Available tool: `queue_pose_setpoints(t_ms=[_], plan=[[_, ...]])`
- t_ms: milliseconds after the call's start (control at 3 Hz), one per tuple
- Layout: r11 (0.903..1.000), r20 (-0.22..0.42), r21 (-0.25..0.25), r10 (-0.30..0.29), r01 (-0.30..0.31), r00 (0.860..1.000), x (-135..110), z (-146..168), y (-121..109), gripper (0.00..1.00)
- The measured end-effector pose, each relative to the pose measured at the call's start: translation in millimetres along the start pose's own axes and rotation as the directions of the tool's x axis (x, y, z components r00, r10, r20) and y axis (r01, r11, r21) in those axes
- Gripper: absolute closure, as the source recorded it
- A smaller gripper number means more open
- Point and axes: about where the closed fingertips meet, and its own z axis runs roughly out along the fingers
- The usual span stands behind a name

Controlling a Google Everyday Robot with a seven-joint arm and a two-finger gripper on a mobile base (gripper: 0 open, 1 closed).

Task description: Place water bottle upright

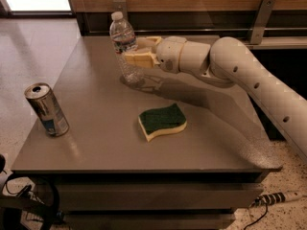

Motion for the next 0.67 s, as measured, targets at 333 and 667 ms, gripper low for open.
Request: queue_pose_setpoints(t_ms=[333, 667], plan=[[0.9997, 0.014, 0.017, -0.018, 0.018, 1.0, 4.8, 11.0, 0.6, 1.0], [0.999, 0.047, 0.029, -0.036, 0.034, 0.998, 5.9, 25.2, -2.6, 1.0]])
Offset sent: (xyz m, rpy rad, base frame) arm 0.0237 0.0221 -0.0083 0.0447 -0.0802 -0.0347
